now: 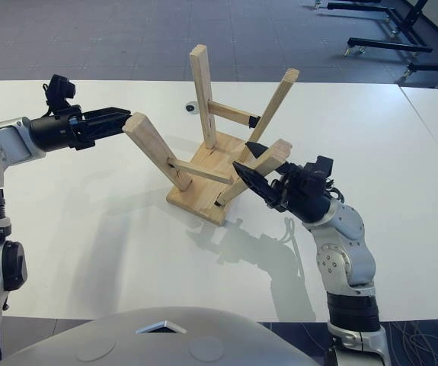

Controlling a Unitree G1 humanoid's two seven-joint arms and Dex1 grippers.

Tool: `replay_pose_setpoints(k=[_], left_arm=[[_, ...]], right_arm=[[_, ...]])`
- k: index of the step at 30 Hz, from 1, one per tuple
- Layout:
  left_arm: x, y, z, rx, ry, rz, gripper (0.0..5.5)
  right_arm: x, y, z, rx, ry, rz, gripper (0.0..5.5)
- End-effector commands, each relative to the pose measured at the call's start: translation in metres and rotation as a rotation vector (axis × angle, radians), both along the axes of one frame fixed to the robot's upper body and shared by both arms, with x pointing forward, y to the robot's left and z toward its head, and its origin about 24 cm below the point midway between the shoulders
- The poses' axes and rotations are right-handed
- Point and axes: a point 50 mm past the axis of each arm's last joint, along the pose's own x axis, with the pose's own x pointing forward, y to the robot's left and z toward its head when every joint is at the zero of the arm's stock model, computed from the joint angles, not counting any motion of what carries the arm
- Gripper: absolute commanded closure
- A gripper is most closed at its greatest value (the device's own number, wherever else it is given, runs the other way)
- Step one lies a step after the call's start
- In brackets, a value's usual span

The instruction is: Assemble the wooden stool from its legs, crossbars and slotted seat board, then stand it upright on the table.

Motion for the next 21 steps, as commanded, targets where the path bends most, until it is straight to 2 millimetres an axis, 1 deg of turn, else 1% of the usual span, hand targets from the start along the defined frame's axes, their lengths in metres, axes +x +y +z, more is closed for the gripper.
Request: replay_pose_setpoints(k=[1,10,21], left_arm=[[-0.001,-0.001,0.000,-0.002,0.011,-0.003,0.10],[-0.002,-0.001,-0.001,-0.004,0.013,0.005,0.10],[-0.002,-0.001,-0.001,-0.009,0.010,0.009,0.10]], right_arm=[[-0.002,0.000,0.000,-0.023,0.010,-0.004,3.45],[-0.002,0.003,0.010,-0.059,-0.001,0.004,3.45],[-0.006,0.008,0.014,-0.067,-0.013,0.026,3.45]])
